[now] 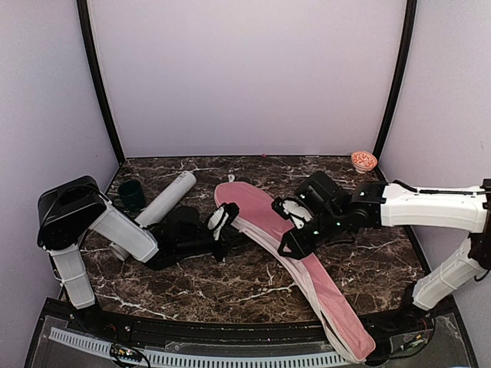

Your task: Pack up the badminton gear

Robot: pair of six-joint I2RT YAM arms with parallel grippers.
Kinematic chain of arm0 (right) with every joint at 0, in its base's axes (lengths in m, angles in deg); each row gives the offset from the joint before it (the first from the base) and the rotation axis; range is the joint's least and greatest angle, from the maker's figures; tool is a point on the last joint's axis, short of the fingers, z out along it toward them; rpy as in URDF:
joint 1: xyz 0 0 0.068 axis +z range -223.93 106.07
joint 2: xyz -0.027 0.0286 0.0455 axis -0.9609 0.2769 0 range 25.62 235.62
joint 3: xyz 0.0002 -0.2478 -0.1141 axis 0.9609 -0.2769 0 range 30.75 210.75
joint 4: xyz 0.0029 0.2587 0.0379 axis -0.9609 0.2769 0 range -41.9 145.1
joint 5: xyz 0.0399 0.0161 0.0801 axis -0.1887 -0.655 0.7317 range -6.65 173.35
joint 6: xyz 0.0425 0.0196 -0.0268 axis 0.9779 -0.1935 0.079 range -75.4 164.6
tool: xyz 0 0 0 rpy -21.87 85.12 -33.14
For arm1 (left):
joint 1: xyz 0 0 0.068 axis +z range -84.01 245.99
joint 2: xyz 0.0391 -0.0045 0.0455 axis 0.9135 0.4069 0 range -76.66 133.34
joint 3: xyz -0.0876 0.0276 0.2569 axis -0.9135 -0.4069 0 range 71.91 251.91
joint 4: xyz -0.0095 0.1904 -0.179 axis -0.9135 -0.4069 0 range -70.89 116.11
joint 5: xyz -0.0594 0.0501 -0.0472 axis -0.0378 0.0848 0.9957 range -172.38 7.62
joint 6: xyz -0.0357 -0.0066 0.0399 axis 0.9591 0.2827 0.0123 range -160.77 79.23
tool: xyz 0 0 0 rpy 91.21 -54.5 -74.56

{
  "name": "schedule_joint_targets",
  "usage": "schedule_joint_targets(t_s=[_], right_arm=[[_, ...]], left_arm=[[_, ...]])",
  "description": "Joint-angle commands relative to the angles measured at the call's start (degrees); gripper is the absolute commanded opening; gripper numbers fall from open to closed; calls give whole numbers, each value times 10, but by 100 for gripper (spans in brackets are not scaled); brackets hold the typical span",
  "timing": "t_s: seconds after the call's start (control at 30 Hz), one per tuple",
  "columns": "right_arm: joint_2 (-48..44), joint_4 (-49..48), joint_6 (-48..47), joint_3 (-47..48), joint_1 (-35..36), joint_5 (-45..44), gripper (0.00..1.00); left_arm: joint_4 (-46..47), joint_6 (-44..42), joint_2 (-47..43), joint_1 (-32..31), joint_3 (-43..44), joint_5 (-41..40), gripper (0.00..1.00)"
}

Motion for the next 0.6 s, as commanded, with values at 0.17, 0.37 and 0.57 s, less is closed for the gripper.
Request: schedule_joint_targets(t_s=[0.17,0.37,0.57], right_arm=[[44,-27,-6,2,5,26,32],[44,-58,9,0,5,18,0],[55,-93,27,10,2,14,0]], left_arm=[[16,-3,-15,3,18,4,0],[17,1,-14,0,20,17,0],[4,-14,-9,-37,27,18,0]])
